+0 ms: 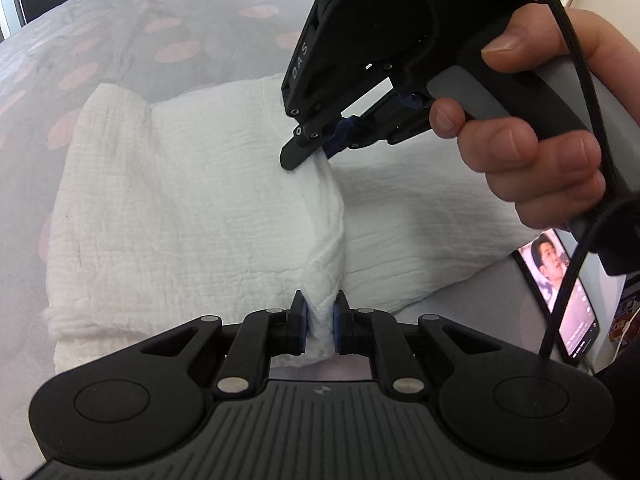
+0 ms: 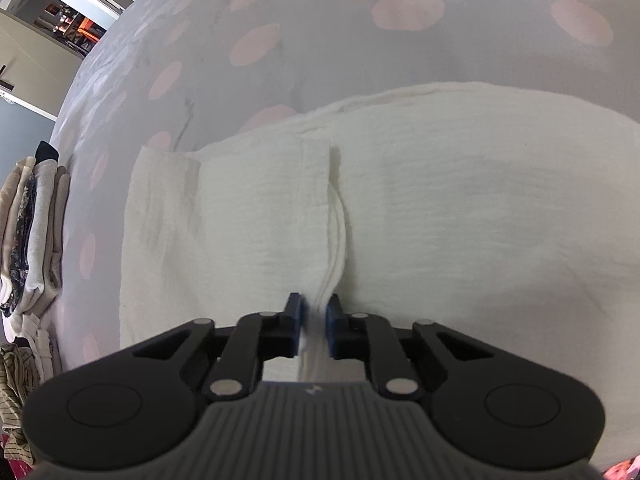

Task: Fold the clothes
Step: 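Hold the fold with the left tool while the right tool pinches the folded edge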

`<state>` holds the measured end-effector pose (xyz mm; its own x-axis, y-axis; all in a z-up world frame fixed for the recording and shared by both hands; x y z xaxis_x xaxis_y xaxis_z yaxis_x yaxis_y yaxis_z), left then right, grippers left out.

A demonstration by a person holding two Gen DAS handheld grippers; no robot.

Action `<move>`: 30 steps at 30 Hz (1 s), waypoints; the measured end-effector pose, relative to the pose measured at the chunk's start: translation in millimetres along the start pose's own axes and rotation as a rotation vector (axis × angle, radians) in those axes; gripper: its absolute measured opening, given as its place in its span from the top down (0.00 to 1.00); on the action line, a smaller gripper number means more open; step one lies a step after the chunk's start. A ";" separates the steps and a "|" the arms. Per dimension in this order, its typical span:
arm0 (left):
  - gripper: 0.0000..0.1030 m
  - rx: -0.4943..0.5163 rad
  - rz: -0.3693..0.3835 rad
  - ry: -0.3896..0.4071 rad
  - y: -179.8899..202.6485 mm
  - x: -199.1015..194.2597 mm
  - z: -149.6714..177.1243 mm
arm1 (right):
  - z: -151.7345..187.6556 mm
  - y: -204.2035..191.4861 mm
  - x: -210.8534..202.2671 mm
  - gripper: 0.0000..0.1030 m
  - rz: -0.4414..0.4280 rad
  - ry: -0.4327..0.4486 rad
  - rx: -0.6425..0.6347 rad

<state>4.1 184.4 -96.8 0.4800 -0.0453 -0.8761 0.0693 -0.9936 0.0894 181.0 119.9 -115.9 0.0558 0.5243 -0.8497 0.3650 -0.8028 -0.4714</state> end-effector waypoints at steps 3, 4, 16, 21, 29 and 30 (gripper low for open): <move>0.90 -0.008 0.007 0.051 -2.1 -17.2 -0.9 | -1.3 -12.9 -19.8 0.93 -0.015 0.046 -0.041; 0.90 -0.006 0.016 0.072 -1.1 -25.0 -2.4 | -1.6 -18.7 -29.1 0.93 -0.018 0.067 -0.063; 0.90 0.067 0.210 0.231 72.5 -89.0 -47.6 | -3.4 -10.9 -186.3 0.93 0.068 0.305 -0.174; 0.90 0.115 0.321 0.236 141.5 -91.1 -65.2 | -4.6 29.6 -243.5 0.93 0.159 0.343 -0.173; 0.90 0.170 0.482 0.202 227.0 -52.0 -89.5 | 2.0 121.3 -315.4 0.93 0.265 0.384 -0.105; 0.90 0.168 0.501 0.192 235.2 -46.5 -91.2 | 3.9 133.4 -320.0 0.93 0.290 0.385 -0.096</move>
<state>77.8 -37.7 8.2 0.5701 -0.5122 -0.6424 -0.3409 -0.8589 0.3822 208.3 -156.0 92.2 0.5011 0.3645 -0.7849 0.3667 -0.9110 -0.1889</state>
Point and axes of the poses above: each gripper's, at about its wrist camera, not at the fingertips, and x roughly the way its jaws point, y to its right, z to its underside, the point moved 1 cm from there along x, roughly the way its jaws point, and after that the axes turned 2 degrees about -z, right-handed, at the moved point
